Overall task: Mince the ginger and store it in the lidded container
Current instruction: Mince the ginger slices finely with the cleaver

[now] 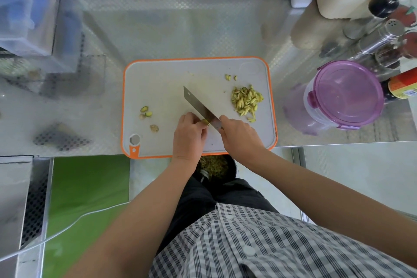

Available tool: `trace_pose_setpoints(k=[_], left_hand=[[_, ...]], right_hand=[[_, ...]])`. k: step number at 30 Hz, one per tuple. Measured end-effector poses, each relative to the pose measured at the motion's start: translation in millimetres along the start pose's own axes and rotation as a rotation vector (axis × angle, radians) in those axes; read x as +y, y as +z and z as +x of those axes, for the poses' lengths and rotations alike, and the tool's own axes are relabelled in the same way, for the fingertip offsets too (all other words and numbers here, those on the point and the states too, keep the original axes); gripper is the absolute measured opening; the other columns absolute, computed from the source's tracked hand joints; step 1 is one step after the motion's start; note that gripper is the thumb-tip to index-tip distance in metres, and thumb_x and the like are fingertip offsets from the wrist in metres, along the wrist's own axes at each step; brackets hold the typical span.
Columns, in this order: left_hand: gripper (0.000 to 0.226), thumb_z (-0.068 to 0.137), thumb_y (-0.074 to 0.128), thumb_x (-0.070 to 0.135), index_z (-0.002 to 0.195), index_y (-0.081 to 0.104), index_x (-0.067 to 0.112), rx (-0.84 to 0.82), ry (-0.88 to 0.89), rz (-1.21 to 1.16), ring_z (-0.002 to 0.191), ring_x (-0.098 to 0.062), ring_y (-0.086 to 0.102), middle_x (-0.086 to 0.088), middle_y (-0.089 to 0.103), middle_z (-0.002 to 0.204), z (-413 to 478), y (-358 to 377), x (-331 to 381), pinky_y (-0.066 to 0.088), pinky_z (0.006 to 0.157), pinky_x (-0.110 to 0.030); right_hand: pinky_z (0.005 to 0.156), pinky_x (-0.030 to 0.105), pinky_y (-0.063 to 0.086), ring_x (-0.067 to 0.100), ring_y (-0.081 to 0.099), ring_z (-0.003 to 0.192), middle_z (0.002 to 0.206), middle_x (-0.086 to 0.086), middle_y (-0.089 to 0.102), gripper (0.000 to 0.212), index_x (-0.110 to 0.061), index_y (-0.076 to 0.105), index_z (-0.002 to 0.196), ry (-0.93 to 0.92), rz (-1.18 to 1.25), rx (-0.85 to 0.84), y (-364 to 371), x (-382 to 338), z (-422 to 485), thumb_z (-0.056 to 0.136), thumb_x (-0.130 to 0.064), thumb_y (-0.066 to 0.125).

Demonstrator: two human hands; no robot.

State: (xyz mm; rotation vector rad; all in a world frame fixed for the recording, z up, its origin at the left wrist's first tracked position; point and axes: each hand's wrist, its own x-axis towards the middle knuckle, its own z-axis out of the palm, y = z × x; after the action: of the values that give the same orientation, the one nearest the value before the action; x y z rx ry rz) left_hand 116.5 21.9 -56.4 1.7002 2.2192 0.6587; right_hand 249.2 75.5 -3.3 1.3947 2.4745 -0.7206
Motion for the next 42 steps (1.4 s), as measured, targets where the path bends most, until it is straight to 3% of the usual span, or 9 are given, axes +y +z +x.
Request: trace_pose_setpoints(k=[7,15,25,33,42], left_hand=[[0.010,0.067,0.075,-0.007,0.068,0.071,0.003,-0.010,0.002,0.003,0.066,-0.029,0.054,-0.011,0.057,0.071,-1.2,0.9,0.1,0.048,0.053,-0.032],[0.014,0.063,0.076,-0.008,0.066,0.070,0.005,-0.008,-0.009,0.021,0.062,-0.029,0.055,-0.010,0.058,0.067,0.6,-0.6,0.0,0.049,0.050,-0.032],[0.016,0.062,0.075,-0.011,0.066,0.069,0.003,-0.004,-0.008,-0.011,0.061,-0.031,0.055,-0.012,0.058,0.067,-0.2,-1.4,1.9,0.048,0.049,-0.033],[0.014,0.064,0.076,-0.007,0.064,0.070,0.006,-0.013,-0.037,0.018,0.061,-0.029,0.055,-0.009,0.060,0.066,2.4,-0.5,1.4,0.050,0.050,-0.034],[0.015,0.064,0.074,-0.009,0.068,0.070,0.006,-0.012,-0.023,-0.001,0.063,-0.030,0.056,-0.010,0.061,0.069,1.4,-1.8,2.4,0.050,0.051,-0.034]], right_hand=[[0.055,0.035,0.033,0.028,0.048,0.067,0.080,0.004,0.045,0.009,-0.011,0.042,0.104,0.047,-0.004,-0.011,10.3,-5.7,10.1,0.095,-0.008,0.042],[0.057,0.035,0.035,0.027,0.046,0.068,0.080,0.004,0.047,0.012,-0.010,0.044,0.106,-0.004,0.044,0.044,3.8,-3.6,0.6,0.100,-0.019,0.038],[0.057,0.034,0.033,0.028,0.047,0.068,0.079,0.004,0.047,0.008,-0.011,0.043,0.102,0.061,0.027,0.003,12.0,-7.6,9.4,0.095,-0.008,0.042],[0.057,0.036,0.035,0.028,0.046,0.069,0.080,0.004,0.046,0.010,-0.010,0.043,0.106,0.005,0.039,0.040,6.1,-3.3,2.3,0.099,-0.017,0.039],[0.054,0.033,0.030,0.027,0.047,0.066,0.077,0.004,0.044,0.010,-0.011,0.043,0.103,0.038,0.012,-0.006,9.9,-9.0,8.0,0.094,-0.006,0.042]])
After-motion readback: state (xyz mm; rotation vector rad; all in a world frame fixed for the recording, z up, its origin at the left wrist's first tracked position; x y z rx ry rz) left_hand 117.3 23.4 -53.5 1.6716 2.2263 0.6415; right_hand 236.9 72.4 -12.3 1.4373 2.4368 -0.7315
